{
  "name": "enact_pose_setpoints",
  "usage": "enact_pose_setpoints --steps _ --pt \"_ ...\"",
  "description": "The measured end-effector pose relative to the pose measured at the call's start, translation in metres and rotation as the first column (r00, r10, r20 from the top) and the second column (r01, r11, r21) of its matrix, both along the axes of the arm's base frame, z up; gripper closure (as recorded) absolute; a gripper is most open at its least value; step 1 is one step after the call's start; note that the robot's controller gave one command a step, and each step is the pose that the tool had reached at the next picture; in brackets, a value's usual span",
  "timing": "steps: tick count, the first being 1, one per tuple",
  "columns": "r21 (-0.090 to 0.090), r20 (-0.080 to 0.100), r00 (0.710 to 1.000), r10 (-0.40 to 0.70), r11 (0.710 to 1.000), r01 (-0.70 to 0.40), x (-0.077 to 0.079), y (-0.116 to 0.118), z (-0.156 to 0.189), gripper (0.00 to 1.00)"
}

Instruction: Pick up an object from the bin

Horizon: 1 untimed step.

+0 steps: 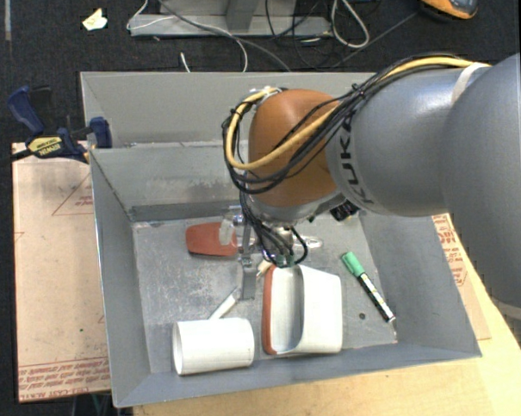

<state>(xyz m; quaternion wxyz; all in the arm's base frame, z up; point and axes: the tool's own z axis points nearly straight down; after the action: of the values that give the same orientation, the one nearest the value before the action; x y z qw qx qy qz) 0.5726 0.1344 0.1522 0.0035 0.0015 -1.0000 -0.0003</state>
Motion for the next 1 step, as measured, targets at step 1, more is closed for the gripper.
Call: enact_pose_setpoints --steps 1 --pt "0.001 0.008 1.0 -0.003 1.0 0.003 0.002 -0.0006 0.0047 0.0"
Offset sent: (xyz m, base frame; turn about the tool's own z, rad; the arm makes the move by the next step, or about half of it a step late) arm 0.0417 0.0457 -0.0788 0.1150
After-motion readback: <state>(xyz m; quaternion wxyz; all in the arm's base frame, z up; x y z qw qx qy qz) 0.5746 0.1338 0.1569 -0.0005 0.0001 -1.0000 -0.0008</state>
